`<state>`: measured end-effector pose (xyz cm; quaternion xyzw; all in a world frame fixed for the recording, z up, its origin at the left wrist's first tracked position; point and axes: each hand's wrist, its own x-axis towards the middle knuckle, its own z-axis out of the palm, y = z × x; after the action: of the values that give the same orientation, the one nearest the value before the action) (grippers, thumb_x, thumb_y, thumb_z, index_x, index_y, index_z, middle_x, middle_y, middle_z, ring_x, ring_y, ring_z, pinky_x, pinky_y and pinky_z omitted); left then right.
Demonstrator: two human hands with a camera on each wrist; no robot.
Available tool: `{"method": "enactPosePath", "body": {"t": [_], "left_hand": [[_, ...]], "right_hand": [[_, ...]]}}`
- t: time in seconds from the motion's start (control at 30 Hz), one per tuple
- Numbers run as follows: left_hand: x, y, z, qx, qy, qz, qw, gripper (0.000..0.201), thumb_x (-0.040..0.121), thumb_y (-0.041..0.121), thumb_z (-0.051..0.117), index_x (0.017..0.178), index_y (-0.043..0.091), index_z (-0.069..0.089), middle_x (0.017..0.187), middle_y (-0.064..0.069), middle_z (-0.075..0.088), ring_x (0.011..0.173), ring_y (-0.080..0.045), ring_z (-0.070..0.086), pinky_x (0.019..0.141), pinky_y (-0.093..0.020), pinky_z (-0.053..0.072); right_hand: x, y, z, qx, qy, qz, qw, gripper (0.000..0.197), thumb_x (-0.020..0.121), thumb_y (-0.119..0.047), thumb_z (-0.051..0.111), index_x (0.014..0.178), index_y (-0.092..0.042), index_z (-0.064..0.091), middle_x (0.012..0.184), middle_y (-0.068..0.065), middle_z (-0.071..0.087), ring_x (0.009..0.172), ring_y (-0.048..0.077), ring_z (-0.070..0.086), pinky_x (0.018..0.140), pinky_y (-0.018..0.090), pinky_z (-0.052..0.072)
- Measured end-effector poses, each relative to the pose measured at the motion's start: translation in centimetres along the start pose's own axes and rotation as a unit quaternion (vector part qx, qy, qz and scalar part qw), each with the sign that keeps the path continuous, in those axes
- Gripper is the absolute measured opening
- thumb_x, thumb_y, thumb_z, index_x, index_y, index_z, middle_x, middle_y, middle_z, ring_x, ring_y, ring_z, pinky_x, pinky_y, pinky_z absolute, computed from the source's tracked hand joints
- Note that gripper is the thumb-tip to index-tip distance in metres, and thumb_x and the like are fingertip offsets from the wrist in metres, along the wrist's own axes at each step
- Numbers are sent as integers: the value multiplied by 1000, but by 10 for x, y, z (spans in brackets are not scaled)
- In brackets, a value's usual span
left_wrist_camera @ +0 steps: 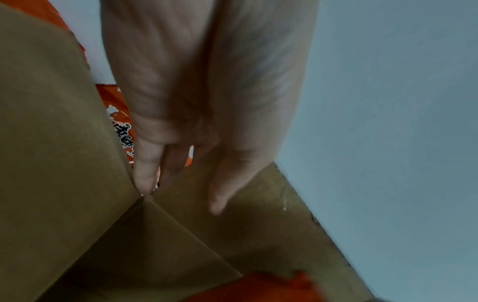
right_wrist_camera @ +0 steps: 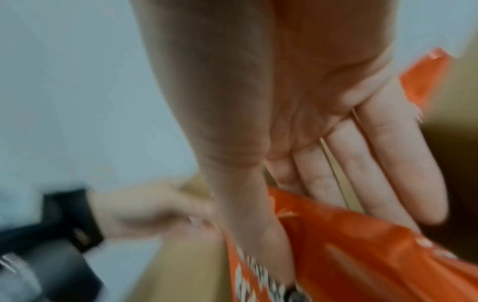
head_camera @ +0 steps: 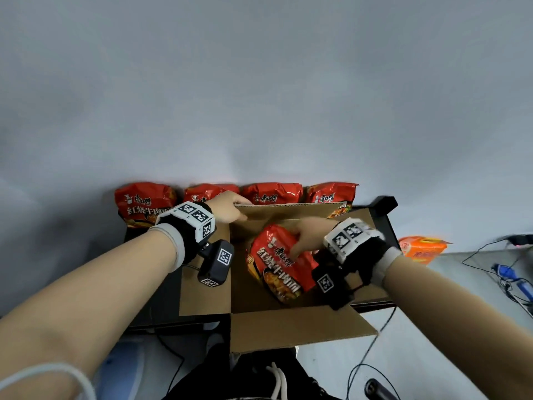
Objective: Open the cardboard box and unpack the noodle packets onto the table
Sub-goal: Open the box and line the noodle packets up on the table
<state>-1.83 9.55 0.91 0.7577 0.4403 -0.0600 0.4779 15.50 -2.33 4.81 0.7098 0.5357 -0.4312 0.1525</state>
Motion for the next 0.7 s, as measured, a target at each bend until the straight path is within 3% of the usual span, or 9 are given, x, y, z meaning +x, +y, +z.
{"method": "enactPosePath", "body": {"t": [0.07, 0.17, 0.23, 0.33, 0.43, 0.5, 0.57, 0.7], "left_hand": [[-6, 4, -5, 21, -26, 14, 999, 41, 79, 15, 70, 119, 19, 64, 118, -1, 66, 113, -18, 57, 94, -27, 40], [-12, 19, -9, 62, -73, 10, 995, 39, 78, 22, 70, 116, 24, 64, 121, 0, 64, 115, -14, 56, 95, -26, 40], [-11, 37, -6, 109, -100, 6, 989, 41, 77, 31, 71, 117, 29, 63, 127, 1, 61, 119, -15, 54, 103, -31, 40], [-5, 65, 8, 139, -112, 14, 984, 53, 80, 34, 70, 130, 25, 55, 141, -1, 50, 131, -18, 45, 113, -34, 33], [3, 86, 29, 155, -112, 20, 981, 59, 82, 33, 68, 136, 22, 48, 148, -1, 42, 136, -18, 38, 115, -33, 28], [9, 94, 42, 177, -112, 11, 978, 62, 82, 36, 67, 138, 22, 45, 148, -1, 42, 136, -19, 39, 114, -34, 29], [16, 99, 53, 189, -109, -2, 976, 64, 82, 37, 66, 139, 21, 44, 146, -3, 44, 133, -21, 42, 113, -35, 31], [30, 108, 70, 176, -96, -20, 979, 61, 81, 37, 68, 136, 22, 47, 141, -4, 49, 128, -21, 46, 111, -34, 33]], "right_hand": [[-28, 9, -33, -33, 7, -40, 999, 42, 78, -35, 69, 116, -19, 63, 110, 0, 70, 92, 17, 66, 73, 27, 54], [-70, 34, -86, 0, 54, -90, 994, 34, 77, -28, 73, 108, -16, 68, 102, 2, 73, 93, 19, 69, 85, 35, 57], [-93, 57, -118, 36, 93, -95, 991, 29, 79, -22, 72, 107, -17, 67, 99, -1, 73, 91, 16, 69, 84, 31, 56], [-107, 92, -153, 77, 157, -75, 982, 31, 82, -17, 68, 113, -19, 62, 100, -6, 69, 94, 12, 64, 81, 25, 51], [-95, 128, -173, 93, 211, -37, 972, 39, 82, -17, 69, 120, -15, 61, 101, -1, 67, 98, 18, 62, 74, 23, 49], [-81, 150, -178, 71, 231, -7, 970, 42, 81, -18, 70, 121, -13, 61, 104, 3, 64, 98, 21, 61, 78, 27, 50], [-63, 169, -176, 44, 242, 19, 969, 42, 78, -19, 72, 118, -12, 64, 104, 5, 65, 95, 22, 60, 83, 32, 49], [-21, 203, -160, 13, 242, 54, 969, 39, 74, -15, 73, 113, -11, 69, 104, 8, 68, 87, 20, 57, 76, 29, 42]]}}
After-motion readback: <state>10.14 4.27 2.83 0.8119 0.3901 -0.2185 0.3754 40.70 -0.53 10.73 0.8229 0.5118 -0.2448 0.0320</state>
